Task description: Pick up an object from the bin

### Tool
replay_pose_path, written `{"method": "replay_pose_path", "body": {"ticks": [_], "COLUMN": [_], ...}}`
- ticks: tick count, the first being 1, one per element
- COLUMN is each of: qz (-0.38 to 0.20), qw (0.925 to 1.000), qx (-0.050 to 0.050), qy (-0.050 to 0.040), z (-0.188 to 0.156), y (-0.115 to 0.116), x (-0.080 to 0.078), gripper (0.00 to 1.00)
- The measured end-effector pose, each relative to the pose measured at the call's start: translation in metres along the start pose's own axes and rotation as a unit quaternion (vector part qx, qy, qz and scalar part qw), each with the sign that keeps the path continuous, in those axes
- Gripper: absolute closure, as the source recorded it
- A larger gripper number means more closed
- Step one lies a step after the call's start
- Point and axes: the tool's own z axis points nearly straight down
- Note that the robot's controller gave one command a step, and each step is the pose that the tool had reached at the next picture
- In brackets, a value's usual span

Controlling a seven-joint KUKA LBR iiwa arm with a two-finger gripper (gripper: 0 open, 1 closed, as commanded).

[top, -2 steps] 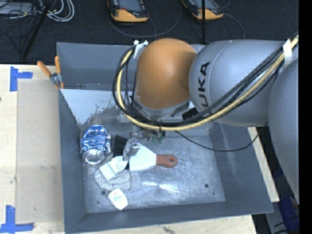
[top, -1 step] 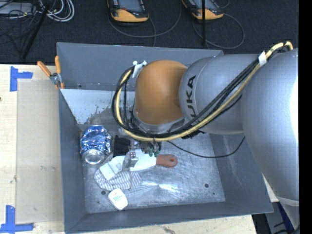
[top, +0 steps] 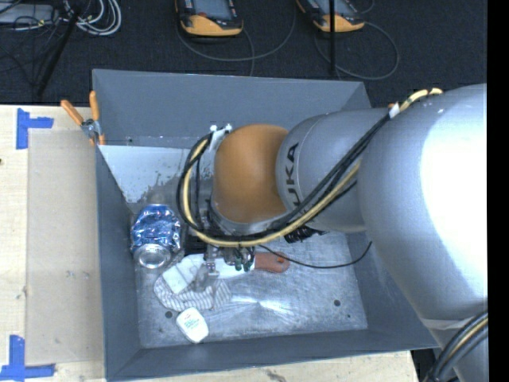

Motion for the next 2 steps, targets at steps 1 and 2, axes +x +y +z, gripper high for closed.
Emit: {"method": "replay_pose_path", "body": {"ticks": [1,2], "qz": [-0.002,-0.001], "qw": [1.0000,1.0000], "qx": [-0.001,-0.001], "qy": [0.0014,0.0015], "z": [0.0016,0.0016], "y": [-0.0005,-0.0005], "x": [0.0008,0.0008], "gripper": [1.00,1.00]}}
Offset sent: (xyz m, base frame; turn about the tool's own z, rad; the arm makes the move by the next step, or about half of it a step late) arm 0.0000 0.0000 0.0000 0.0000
